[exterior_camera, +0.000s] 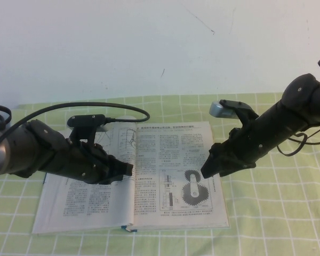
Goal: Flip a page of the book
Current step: Open the closed book
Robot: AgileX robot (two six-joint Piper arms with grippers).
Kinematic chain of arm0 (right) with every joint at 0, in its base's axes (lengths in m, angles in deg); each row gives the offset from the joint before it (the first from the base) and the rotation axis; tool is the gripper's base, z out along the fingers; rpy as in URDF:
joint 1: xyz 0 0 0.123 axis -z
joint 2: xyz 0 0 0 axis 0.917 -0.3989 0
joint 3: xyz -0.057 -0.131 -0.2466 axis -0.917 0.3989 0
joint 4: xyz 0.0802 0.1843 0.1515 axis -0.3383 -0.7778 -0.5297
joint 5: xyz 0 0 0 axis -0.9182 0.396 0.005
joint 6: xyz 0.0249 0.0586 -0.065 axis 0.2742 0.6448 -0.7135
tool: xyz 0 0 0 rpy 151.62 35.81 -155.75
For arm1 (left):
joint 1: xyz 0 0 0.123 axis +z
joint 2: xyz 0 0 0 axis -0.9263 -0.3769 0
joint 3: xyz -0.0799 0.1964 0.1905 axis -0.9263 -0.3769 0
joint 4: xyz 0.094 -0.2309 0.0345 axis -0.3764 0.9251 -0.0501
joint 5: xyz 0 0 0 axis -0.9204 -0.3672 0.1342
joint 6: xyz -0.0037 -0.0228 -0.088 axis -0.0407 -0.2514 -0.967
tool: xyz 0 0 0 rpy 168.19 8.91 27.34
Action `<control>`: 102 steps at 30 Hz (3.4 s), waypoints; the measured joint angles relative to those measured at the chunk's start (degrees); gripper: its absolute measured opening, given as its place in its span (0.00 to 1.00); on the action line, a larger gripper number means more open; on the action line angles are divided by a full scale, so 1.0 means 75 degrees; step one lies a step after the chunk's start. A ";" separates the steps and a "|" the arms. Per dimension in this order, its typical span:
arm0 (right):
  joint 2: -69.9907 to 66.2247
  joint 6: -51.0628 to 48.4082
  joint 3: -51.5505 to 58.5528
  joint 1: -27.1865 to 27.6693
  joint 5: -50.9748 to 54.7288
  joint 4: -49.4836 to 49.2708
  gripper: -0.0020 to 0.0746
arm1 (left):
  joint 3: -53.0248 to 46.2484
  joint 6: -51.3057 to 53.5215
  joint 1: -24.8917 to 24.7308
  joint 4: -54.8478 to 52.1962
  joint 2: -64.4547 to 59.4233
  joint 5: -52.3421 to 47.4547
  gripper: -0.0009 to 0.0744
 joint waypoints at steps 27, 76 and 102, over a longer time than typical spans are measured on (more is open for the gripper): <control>-0.0598 0.0568 -0.1060 0.0000 0.0739 0.0313 0.60 | 0.0000 0.0017 0.0000 0.0024 -0.0010 0.0045 0.01; -0.0705 0.1124 -0.1373 -0.0232 0.1194 0.0711 0.60 | 0.0000 0.0178 0.0000 0.0198 -0.0063 0.0137 0.01; -0.0705 0.0708 -0.2478 -0.0381 0.1580 -0.1116 0.60 | 0.0000 0.0193 0.0000 0.0230 -0.0046 0.0071 0.01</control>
